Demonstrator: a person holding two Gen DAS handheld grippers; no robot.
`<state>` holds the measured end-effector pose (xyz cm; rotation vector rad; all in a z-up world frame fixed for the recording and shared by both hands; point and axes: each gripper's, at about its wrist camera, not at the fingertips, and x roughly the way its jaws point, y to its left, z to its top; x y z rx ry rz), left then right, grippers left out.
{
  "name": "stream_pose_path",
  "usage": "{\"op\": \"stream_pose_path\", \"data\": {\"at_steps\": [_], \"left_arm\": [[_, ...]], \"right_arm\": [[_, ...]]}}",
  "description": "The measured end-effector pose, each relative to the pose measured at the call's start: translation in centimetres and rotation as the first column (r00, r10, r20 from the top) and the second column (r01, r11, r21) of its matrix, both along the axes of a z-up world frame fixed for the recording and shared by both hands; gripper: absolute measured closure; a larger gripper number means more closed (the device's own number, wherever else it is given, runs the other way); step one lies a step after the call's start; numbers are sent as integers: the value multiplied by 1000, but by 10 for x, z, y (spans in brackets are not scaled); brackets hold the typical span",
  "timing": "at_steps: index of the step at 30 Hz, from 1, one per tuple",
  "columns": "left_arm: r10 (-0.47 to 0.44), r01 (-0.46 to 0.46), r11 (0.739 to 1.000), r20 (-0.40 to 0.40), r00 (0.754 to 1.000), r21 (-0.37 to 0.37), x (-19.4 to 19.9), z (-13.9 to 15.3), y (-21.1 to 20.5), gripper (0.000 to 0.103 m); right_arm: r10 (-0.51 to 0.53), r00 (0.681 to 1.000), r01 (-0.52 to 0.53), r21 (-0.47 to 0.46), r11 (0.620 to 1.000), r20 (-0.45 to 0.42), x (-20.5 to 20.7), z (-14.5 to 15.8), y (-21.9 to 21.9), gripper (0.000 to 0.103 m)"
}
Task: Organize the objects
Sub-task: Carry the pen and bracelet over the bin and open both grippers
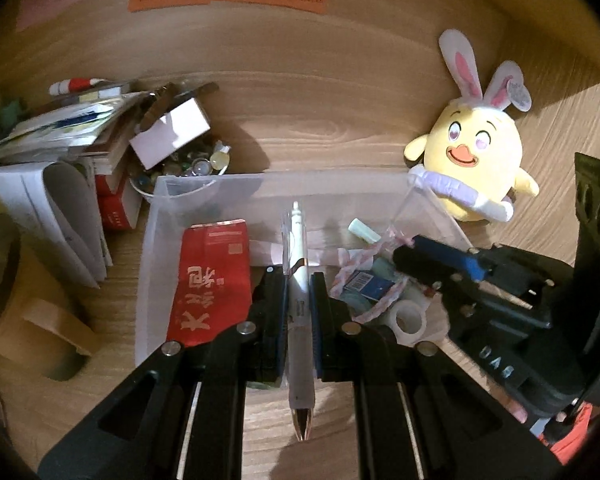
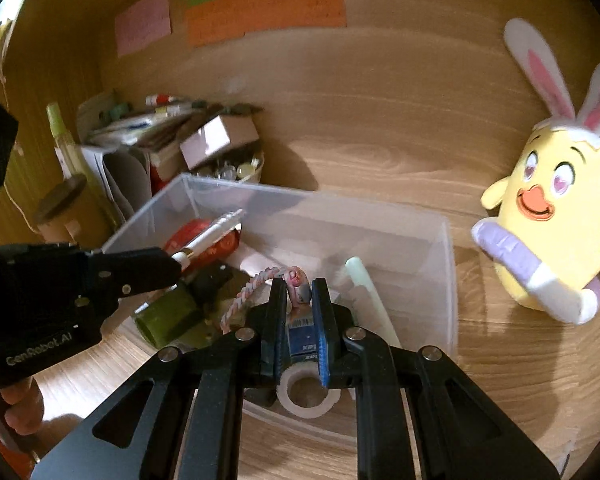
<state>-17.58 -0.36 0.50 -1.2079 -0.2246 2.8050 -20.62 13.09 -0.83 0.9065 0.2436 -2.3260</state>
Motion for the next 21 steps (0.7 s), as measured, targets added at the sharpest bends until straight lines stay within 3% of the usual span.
{"op": "stream_pose_path", "data": {"at_steps": [6,9,21], "left_arm": [[-13,13,1000,21,1000,-6,-5,-6,5,93],[-16,16,1000,17,1000,-4,-3,-4,5,93],[0,-4,998,-69,998,-58,31,19,4,93]], "right_arm": [[-2,1000,4,60,998,-21,2,-5,-5,88],[-8,1000,9,52,999,-19,2,-2,-2,77],[6,999,-7,-23,1000,-42,30,25,21,77]]}}
